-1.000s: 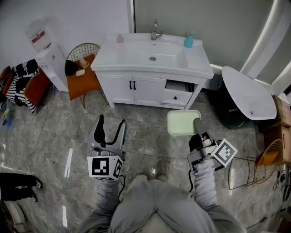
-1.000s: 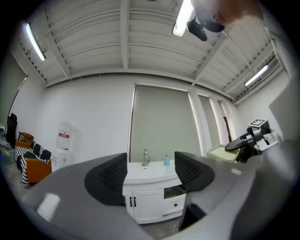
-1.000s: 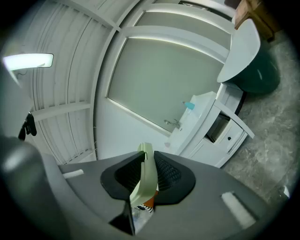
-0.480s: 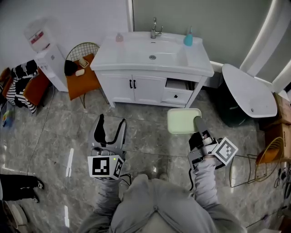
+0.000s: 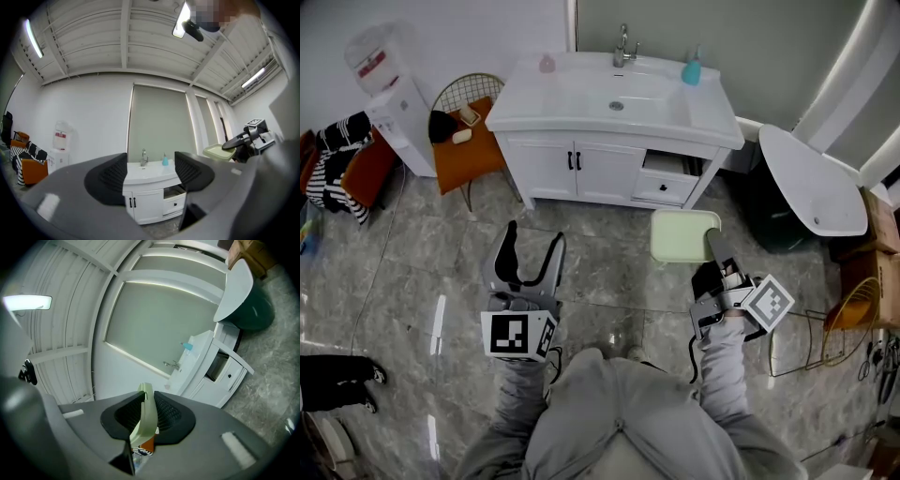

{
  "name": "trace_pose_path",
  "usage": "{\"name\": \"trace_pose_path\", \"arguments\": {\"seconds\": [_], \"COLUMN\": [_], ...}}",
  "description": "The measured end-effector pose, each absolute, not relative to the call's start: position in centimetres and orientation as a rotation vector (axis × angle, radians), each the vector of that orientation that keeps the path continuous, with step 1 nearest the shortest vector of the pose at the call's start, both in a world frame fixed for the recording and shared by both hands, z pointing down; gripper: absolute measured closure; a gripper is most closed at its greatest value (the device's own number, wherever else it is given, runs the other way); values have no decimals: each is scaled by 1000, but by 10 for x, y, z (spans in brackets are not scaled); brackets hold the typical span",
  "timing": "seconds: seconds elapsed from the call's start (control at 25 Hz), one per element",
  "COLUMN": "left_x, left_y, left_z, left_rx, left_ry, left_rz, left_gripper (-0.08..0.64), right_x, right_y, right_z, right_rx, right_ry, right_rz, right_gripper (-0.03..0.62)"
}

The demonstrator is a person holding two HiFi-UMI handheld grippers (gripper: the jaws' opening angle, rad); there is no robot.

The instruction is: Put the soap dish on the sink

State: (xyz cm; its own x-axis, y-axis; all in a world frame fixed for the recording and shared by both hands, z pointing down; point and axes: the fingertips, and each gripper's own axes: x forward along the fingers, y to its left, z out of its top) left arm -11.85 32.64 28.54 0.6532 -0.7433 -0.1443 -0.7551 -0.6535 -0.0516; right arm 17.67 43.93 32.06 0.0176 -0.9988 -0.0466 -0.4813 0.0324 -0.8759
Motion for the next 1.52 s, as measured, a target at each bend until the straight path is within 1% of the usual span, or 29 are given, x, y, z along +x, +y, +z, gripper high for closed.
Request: {"name": "trace_pose_path", "arguments": {"seconds": [0.36, 0.72, 1.04, 1.28, 1.52], "left_x": [-141, -136, -101, -57, -24], "left_y": [301, 254, 183, 113, 71], "left_z": [295, 303, 305, 296, 288], "left_rx": [-2781, -2775, -2725, -2671, -2616], "left_ry": [1204, 1234, 1324, 1432, 1497], "left_rz": [131, 107, 105, 78, 58], "left_gripper": [215, 215, 215, 215, 215], "right_x": [161, 169, 206, 254, 288], "right_y": [418, 357, 258, 166, 101], "right_z": [328, 334, 340, 340, 343], "right_rx": [-1588, -1573, -1509, -1466, -1430], "right_ry": [1517, 1527, 1591, 1653, 1691], "right_rz": [-855, -876, -929, -998, -1047], "right_gripper": [531, 531, 531, 531, 531]}}
